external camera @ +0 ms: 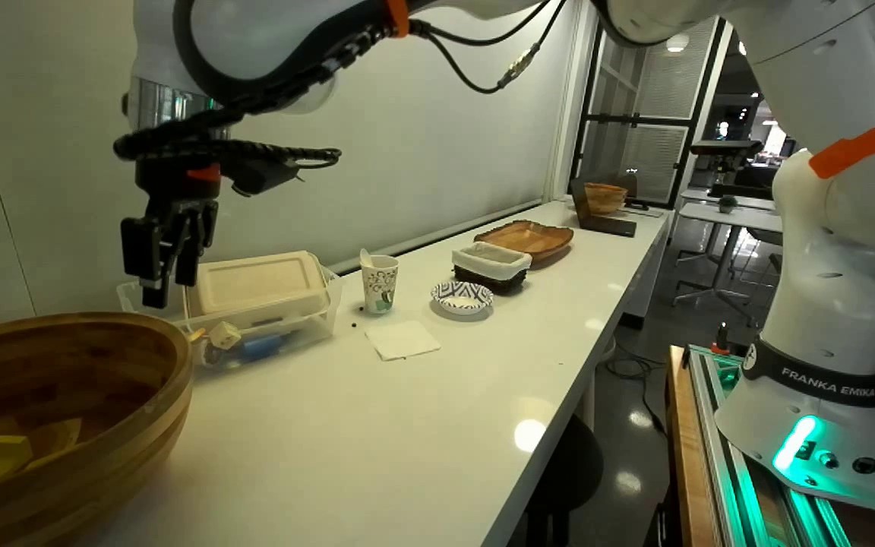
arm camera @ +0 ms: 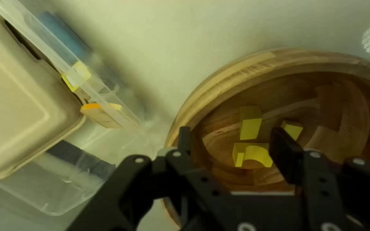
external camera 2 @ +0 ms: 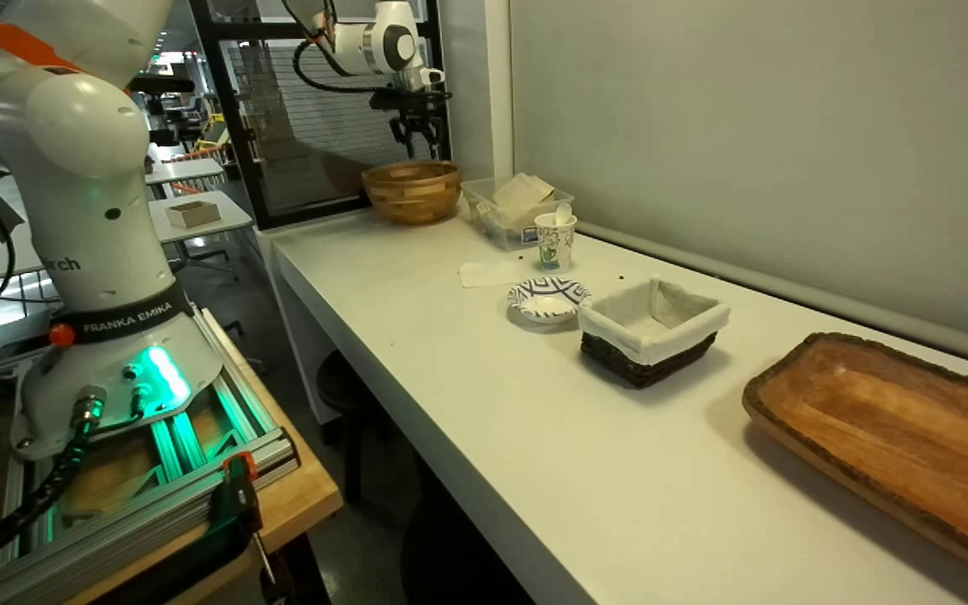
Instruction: Move the box and bowl
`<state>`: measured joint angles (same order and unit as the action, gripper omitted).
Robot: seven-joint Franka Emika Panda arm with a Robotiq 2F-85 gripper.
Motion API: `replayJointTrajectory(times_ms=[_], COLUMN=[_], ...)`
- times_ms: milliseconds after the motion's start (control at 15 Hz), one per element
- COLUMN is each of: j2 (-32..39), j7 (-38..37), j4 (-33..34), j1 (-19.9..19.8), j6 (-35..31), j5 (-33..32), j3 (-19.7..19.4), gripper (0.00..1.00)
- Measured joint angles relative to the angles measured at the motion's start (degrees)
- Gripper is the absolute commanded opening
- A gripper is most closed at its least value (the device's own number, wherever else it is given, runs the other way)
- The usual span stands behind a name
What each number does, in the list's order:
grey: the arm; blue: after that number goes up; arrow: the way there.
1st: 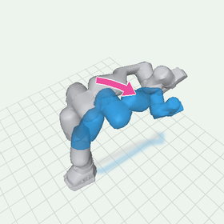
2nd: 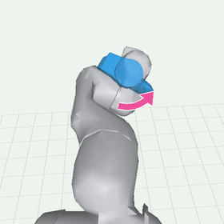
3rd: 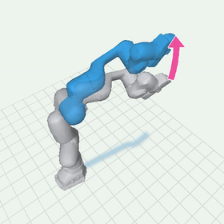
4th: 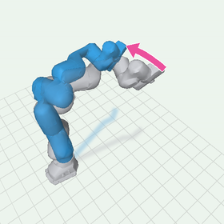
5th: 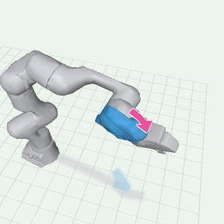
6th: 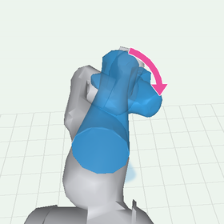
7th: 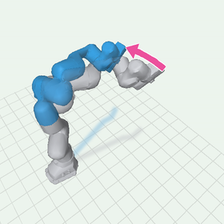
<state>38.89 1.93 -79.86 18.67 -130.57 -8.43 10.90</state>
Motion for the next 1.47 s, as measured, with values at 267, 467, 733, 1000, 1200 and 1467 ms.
replayJointTrajectory(times_ms=[267, 467, 733, 1000, 1200, 1467], j2=[7.54, 11.26, 14.08, 15.39, 16.28, 16.46], j7=[12.58, 20.73, 27.38, 30.86, 32.39, 32.96], j4=[7.63, 11.96, 16.7, 20.68, 23.74, 24.68], j1=[0.33, 0.77, 0.9, 1.02, 1.54, 1.63], j6=[0.3, 1.11, 9.41, 20.5, 25.88, 28.03], j5=[-0.07, -0.14, 0.05, 0.38, 0.38, 0.3], j3=[1.66, 2.73, 4.23, 5.19, 5.2, 5.17], gripper=[0.04, 0.0, 0.0, 0.0, 0.0, 0.0])
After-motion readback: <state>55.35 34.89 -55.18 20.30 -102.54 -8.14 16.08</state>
